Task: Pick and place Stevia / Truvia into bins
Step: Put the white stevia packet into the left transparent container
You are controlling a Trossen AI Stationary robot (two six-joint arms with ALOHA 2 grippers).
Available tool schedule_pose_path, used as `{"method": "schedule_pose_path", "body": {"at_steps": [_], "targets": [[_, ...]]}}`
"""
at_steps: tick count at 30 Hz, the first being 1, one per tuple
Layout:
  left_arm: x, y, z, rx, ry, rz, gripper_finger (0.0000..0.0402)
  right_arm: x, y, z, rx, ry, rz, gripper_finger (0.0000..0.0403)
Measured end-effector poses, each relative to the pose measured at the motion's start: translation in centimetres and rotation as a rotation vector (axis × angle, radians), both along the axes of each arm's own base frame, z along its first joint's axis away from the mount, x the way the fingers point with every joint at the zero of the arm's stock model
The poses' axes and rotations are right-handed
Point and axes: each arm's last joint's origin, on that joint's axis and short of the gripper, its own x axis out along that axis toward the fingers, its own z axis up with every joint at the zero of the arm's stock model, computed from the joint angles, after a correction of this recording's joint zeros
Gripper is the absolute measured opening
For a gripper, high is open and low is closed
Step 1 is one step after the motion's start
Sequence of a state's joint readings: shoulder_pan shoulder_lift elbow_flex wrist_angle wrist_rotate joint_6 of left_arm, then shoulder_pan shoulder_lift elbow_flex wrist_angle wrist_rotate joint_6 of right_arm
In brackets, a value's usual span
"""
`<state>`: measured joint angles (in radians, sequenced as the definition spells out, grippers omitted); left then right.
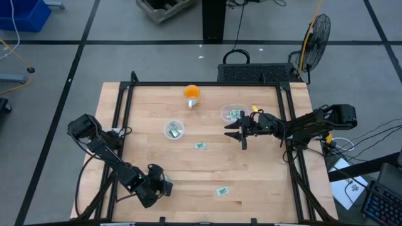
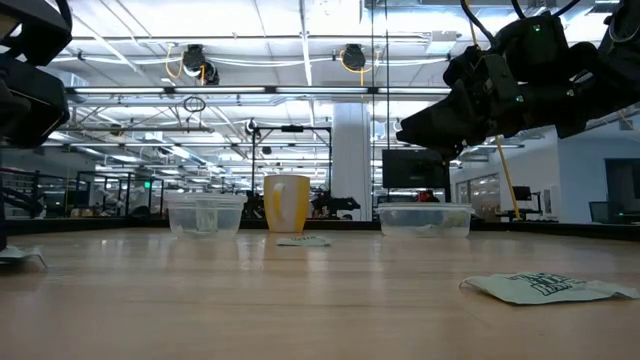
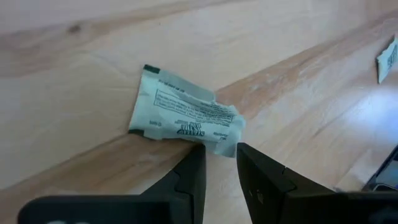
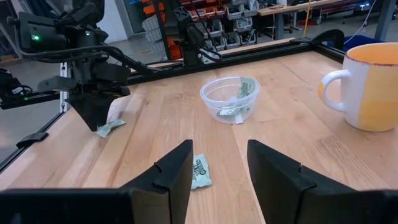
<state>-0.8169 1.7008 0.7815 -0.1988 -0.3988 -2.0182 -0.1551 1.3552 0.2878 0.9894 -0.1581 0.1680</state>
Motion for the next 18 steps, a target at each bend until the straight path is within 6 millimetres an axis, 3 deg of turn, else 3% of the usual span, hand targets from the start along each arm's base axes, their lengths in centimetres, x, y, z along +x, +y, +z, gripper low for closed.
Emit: {"method": "schedule_pose_path", "body": {"at_steps": [12,18], "targets": [[0.4,0.9,-0.1,0.055,0.034,-0.007,0.0093,0.0,0.0,0.0,0.000,0.000,0.000,0.0144],[0.2,1.3,-0.3,0.079,0.074,-0.015,0.0024,0.0,0.0,0.0,0.000,0.000,0.000,0.0144]]}}
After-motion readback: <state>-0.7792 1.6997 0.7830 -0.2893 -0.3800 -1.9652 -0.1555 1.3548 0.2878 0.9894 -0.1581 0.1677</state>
